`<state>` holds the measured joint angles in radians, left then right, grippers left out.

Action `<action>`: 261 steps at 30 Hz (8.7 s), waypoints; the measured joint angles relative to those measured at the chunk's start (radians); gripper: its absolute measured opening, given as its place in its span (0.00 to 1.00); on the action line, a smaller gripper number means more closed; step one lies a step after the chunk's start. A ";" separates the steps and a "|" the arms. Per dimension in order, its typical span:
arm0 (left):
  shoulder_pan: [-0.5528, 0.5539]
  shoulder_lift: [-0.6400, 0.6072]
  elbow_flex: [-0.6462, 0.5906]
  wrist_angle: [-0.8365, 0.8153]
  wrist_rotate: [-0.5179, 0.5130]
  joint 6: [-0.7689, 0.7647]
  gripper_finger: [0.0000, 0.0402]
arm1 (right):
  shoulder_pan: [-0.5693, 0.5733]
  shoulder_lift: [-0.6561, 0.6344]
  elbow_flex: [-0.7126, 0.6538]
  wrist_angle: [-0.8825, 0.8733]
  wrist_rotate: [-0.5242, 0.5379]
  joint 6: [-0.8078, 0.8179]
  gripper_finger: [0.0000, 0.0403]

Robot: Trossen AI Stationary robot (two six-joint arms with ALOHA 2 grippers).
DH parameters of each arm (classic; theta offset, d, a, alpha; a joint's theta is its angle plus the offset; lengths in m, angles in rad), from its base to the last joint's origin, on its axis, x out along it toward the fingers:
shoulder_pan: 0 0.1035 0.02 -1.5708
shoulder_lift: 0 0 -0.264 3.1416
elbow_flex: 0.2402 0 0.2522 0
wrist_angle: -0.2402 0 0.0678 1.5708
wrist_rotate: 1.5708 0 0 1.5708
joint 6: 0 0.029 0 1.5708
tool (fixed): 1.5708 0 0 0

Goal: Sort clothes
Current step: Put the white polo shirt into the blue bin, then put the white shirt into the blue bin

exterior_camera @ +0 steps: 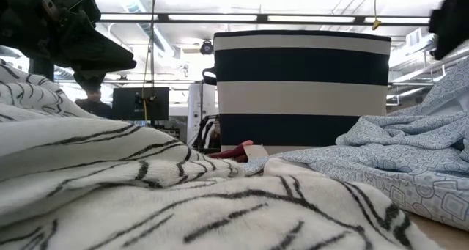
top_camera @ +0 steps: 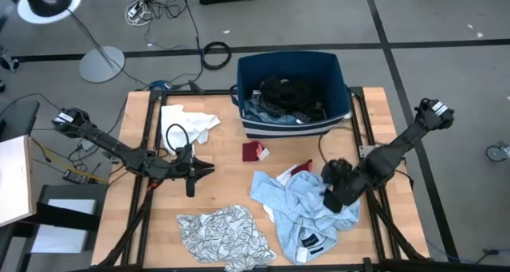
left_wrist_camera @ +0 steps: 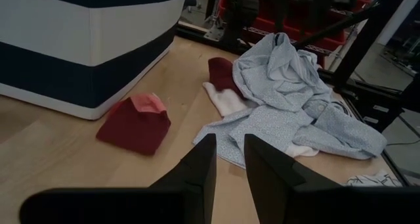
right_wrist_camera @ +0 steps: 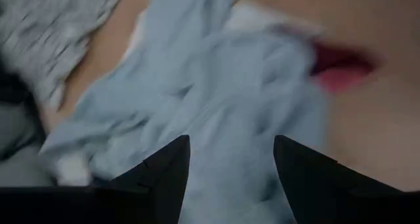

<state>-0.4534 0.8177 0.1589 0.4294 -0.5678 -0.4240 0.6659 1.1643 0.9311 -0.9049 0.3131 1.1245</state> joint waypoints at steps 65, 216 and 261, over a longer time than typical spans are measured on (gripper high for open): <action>0.000 0.000 0.000 0.006 0.004 -0.007 0.21 | -0.532 0.340 1.150 0.580 0.271 -1.781 0.03; 0.265 0.484 1.348 -0.766 0.258 0.442 0.00 | -0.363 -0.131 -0.260 0.770 -0.026 -0.707 0.52; 0.963 1.135 2.110 -1.232 0.655 0.497 0.00 | -0.375 -0.118 -0.260 0.769 -0.026 -0.812 0.52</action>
<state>0.5101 1.9532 2.2688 -0.8026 0.0871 0.0731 0.2905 1.0466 0.6712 -0.1357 0.2874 0.3126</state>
